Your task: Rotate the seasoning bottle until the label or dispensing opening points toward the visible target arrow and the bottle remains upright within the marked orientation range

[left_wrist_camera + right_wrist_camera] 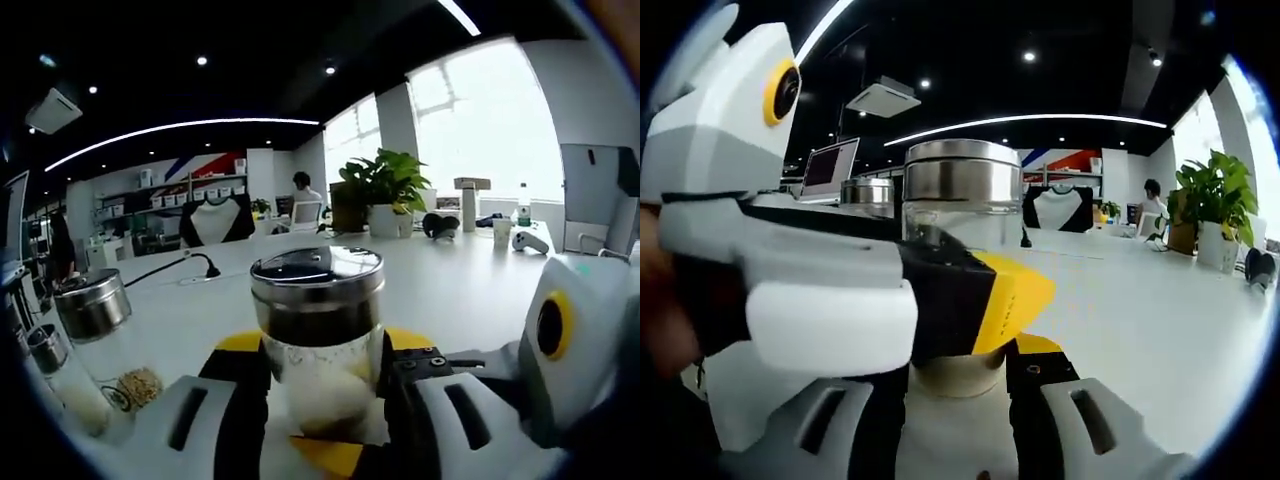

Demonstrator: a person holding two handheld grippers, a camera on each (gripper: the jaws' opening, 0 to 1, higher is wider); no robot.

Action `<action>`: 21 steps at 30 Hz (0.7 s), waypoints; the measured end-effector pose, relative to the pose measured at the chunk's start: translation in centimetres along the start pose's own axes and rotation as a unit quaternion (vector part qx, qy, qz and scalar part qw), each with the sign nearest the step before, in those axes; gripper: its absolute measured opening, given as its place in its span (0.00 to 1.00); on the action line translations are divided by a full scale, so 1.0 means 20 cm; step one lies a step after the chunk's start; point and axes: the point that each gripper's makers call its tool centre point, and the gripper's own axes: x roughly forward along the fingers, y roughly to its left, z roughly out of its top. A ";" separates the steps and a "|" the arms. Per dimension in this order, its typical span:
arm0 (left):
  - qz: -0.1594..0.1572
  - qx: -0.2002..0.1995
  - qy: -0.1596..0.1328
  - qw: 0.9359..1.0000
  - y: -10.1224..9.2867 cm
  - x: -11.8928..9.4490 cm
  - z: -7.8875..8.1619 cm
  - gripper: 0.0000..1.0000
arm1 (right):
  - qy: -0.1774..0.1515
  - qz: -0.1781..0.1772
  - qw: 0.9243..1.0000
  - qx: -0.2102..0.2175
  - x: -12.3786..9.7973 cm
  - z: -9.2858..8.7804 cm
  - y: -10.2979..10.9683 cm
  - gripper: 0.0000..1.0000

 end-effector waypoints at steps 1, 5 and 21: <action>-0.005 -0.001 -0.003 1.000 0.00 0.00 0.00 0.45 | 0.000 0.000 1.000 -0.001 0.00 0.00 0.00 0.37; -0.018 -0.002 -0.007 1.000 0.00 0.00 0.00 0.45 | 0.002 0.002 1.000 -0.001 0.00 0.00 0.00 0.37; -0.089 -0.004 -0.030 0.996 -0.03 -0.02 0.01 0.44 | 0.005 0.007 1.000 0.001 0.01 0.00 0.01 0.39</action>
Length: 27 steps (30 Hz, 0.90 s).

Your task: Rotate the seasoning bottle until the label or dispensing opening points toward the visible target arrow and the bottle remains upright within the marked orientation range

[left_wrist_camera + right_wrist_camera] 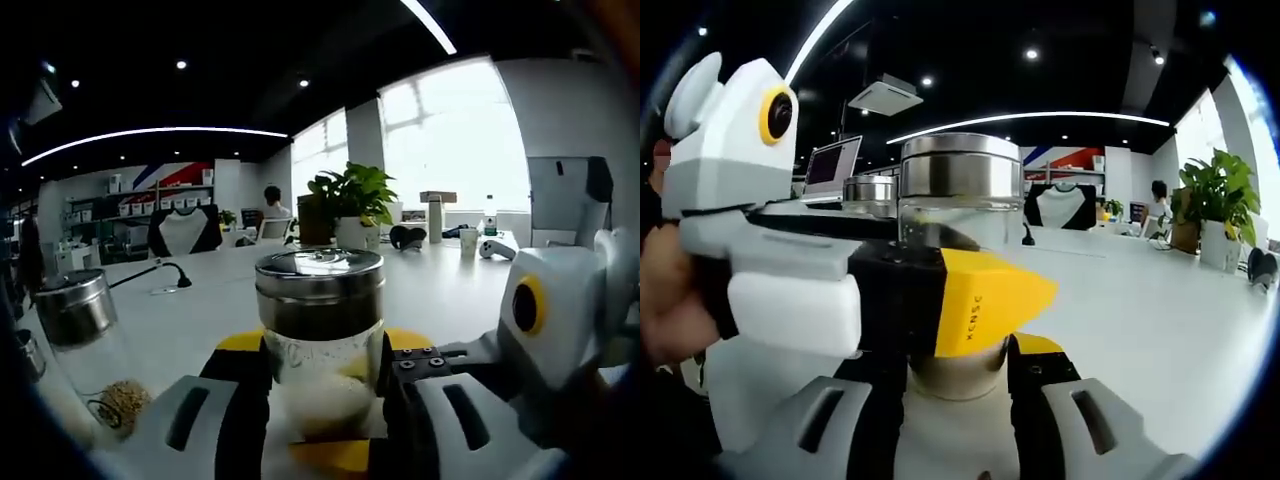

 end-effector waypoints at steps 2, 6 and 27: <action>-0.012 0.000 0.001 1.000 0.00 0.00 0.00 0.44 | 0.000 0.001 1.000 0.000 0.00 0.00 0.00 0.39; -0.037 0.003 0.003 0.999 -0.01 0.00 0.00 0.44 | 0.003 0.003 1.000 -0.005 0.00 0.00 0.01 0.38; -0.175 0.017 0.014 0.984 -0.07 -0.05 -0.01 0.44 | 0.009 0.018 1.000 -0.017 0.01 -0.01 0.04 0.41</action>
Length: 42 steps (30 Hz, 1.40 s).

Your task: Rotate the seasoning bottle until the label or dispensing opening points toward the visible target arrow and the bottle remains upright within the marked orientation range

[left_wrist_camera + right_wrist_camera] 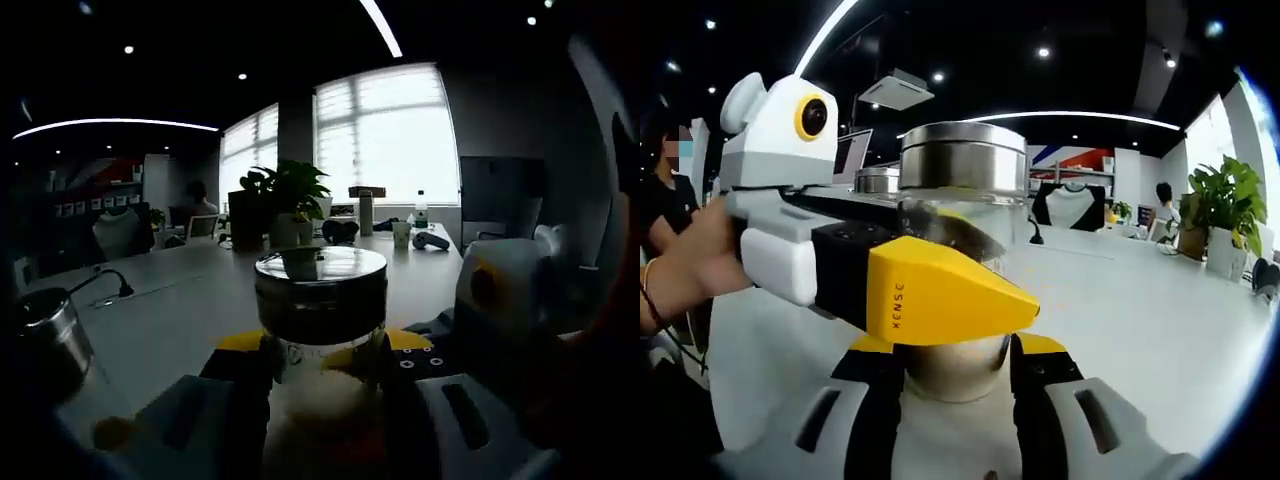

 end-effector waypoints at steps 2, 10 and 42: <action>-0.012 0.002 0.000 1.000 -0.01 -0.01 0.00 0.44 | -0.001 0.007 1.000 -0.002 0.00 0.00 0.01 0.40; -0.046 0.004 0.002 0.999 -0.02 -0.03 0.00 0.44 | -0.014 0.026 1.000 0.011 -0.01 0.02 0.04 0.39; -0.084 0.011 0.017 0.996 -0.05 -0.08 -0.02 0.44 | -0.051 0.079 0.995 0.031 -0.03 0.08 0.12 0.39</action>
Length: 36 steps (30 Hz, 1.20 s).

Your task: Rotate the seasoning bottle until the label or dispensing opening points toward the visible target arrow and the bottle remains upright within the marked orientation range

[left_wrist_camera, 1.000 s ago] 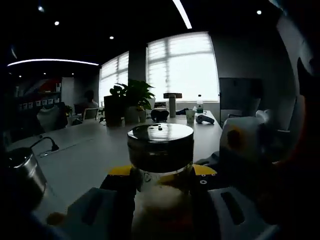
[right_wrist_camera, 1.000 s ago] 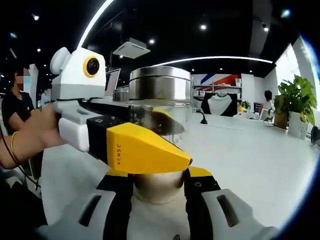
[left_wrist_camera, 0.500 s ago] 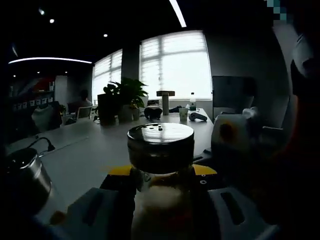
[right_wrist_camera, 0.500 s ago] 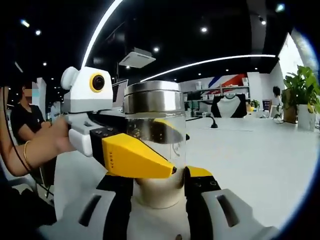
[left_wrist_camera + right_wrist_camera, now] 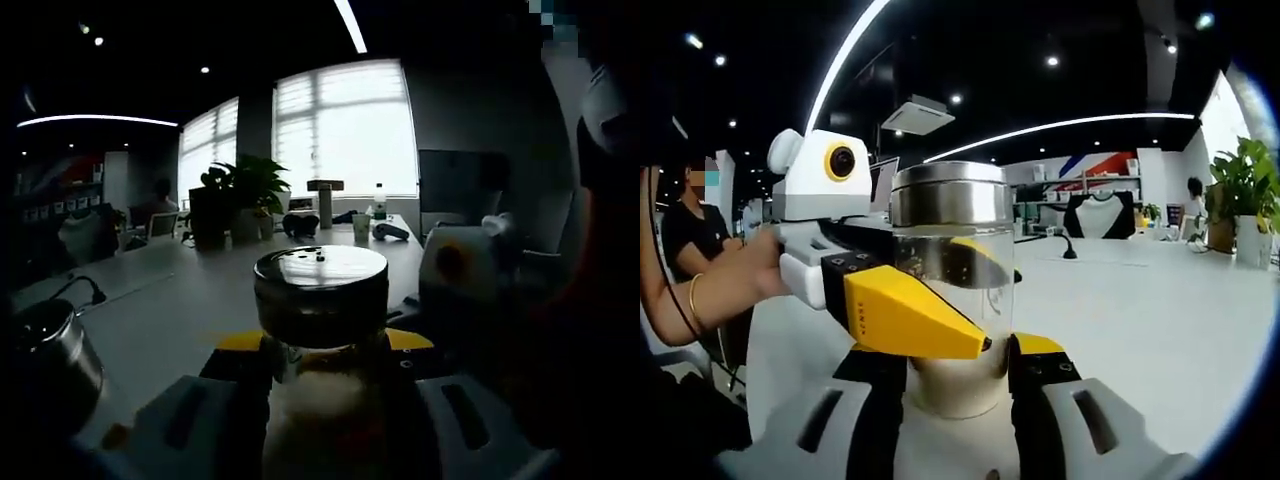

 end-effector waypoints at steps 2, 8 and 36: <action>0.010 -0.003 -0.003 1.000 0.00 0.00 0.00 0.44 | 0.000 0.000 1.000 -0.001 0.00 0.00 0.00 0.39; 0.018 -0.007 -0.006 1.000 0.01 -0.01 0.00 0.44 | 0.000 -0.001 1.000 -0.007 0.00 0.00 0.00 0.38; 0.135 -0.072 -0.040 0.987 0.07 -0.04 0.03 0.49 | 0.001 -0.010 1.000 -0.009 0.01 0.00 -0.01 0.38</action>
